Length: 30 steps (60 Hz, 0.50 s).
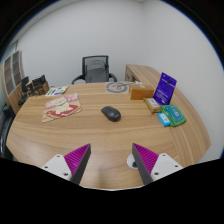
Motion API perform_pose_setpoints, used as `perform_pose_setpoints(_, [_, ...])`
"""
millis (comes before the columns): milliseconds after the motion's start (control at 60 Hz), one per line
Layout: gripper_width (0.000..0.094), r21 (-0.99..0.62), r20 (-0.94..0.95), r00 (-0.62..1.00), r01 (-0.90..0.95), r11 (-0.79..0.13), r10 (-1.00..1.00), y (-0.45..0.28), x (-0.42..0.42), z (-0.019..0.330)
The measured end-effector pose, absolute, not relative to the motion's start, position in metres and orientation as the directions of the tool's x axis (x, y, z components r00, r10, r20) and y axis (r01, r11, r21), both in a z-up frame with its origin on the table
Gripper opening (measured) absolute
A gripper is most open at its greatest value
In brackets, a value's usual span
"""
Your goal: Arrange mouse
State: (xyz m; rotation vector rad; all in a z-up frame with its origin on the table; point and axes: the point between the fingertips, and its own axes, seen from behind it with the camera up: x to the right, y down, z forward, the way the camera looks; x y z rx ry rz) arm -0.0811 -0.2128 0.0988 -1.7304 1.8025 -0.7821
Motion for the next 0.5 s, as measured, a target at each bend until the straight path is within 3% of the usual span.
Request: perform_pose_setpoints(500, [0.0862, -0.739, 0.052, -0.123, -0.672, 0.045, -0.991, -0.225, 0.050, 0.029])
